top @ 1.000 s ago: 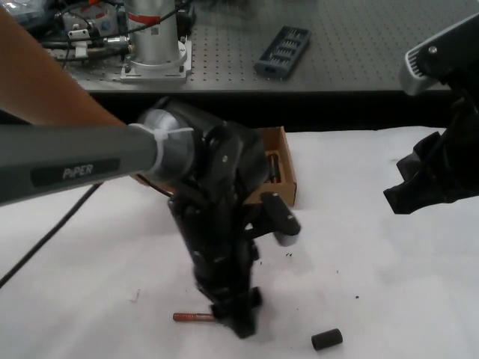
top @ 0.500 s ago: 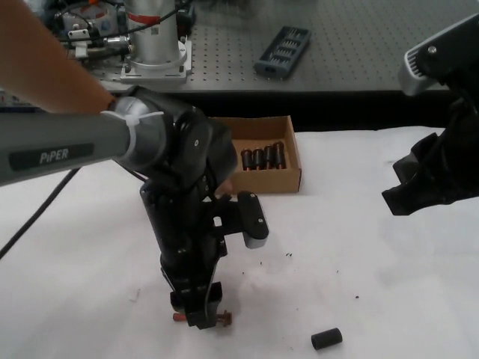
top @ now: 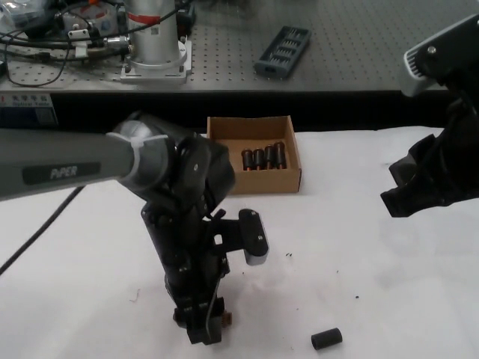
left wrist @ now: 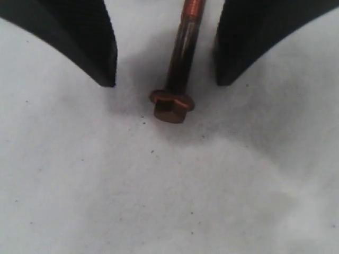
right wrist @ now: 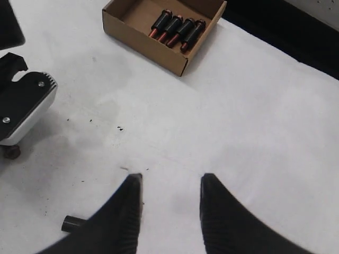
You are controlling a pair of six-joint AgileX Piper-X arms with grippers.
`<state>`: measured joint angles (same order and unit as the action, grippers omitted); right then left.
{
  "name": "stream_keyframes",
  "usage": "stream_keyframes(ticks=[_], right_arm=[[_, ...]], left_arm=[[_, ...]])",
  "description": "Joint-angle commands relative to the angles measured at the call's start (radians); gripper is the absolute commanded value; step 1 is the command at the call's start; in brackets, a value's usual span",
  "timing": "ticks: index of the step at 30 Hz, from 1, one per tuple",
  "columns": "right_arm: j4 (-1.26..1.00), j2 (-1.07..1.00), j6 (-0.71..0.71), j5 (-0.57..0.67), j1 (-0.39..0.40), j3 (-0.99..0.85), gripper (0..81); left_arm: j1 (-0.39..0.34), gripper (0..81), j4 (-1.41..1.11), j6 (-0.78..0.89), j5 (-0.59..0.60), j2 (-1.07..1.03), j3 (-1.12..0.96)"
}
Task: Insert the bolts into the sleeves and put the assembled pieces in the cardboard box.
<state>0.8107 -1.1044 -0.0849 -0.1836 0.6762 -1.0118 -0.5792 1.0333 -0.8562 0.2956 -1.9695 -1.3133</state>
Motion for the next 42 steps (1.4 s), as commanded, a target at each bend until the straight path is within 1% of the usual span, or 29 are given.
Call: stream_keyframes(ticks=[1, 4, 6, 8, 11, 16, 19, 21, 23, 26, 29, 31, 33, 36, 40, 42], right_arm=[[0.030, 0.012, 0.002, 0.029, -0.006, -0.002, 27.7], [0.048, 0.012, 0.002, 0.029, -0.006, -0.002, 27.7], [0.053, 0.012, 0.002, 0.029, -0.006, -0.002, 27.7], [0.053, 0.012, 0.002, 0.029, -0.006, -0.002, 27.7], [0.053, 0.012, 0.002, 0.029, -0.006, -0.002, 27.7], [0.053, 0.012, 0.002, 0.029, -0.006, -0.002, 27.7], [0.057, 0.012, 0.013, 0.029, -0.006, -0.002, 27.7], [0.080, 0.007, 0.096, 0.030, -0.011, -0.002, 27.7], [0.130, -0.007, 0.213, 0.048, -0.011, -0.002, 27.7], [0.206, -0.041, 0.356, 0.055, -0.011, 0.003, 27.7], [0.212, -0.064, 0.473, 0.089, -0.011, 0.044, 27.7], [0.194, -0.074, 0.497, 0.118, -0.011, 0.089, 27.7], [0.168, -0.085, 0.497, 0.162, -0.011, 0.123, 27.7], [0.128, -0.115, 0.497, 0.240, -0.011, 0.161, 28.9], [0.076, -0.175, 0.497, 0.313, -0.011, 0.190, 38.6], [0.038, -0.208, 0.512, 0.337, -0.011, 0.196, 41.4]], left_arm=[[0.001, 40.7, -0.018, -0.002, 0.003, -0.016, -0.001], [0.001, 40.3, -0.015, 0.034, 0.003, -0.039, -0.001], [0.001, 35.6, -0.010, 0.053, 0.003, -0.049, -0.001], [0.001, 24.5, -0.010, 0.089, 0.003, -0.050, -0.001], [0.001, 0.9, -0.019, 0.168, -0.007, -0.050, -0.001], [0.007, 0.7, -0.046, 0.308, -0.058, -0.043, -0.001], [0.023, 0.6, -0.058, 0.415, -0.059, -0.018, -0.001], [0.042, 0.6, -0.058, 0.495, -0.059, 0.017, -0.001], [0.066, 0.6, -0.058, 0.564, -0.051, 0.060, -0.001], [0.115, 0.6, -0.074, 0.713, 0.012, 0.154, 0.001], [0.171, 0.6, -0.175, 0.869, 0.141, 0.259, 0.026], [0.201, 0.6, -0.266, 0.952, 0.211, 0.344, 0.057], [0.219, 0.6, -0.323, 0.996, 0.219, 0.421, 0.085], [0.237, 0.6, -0.353, 1.008, 0.217, 0.540, 0.130], [0.252, 0.6, -0.354, 1.017, 0.215, 0.671, 0.192], [0.253, 0.6, -0.354, 1.028, 0.215, 0.722, 0.219]])
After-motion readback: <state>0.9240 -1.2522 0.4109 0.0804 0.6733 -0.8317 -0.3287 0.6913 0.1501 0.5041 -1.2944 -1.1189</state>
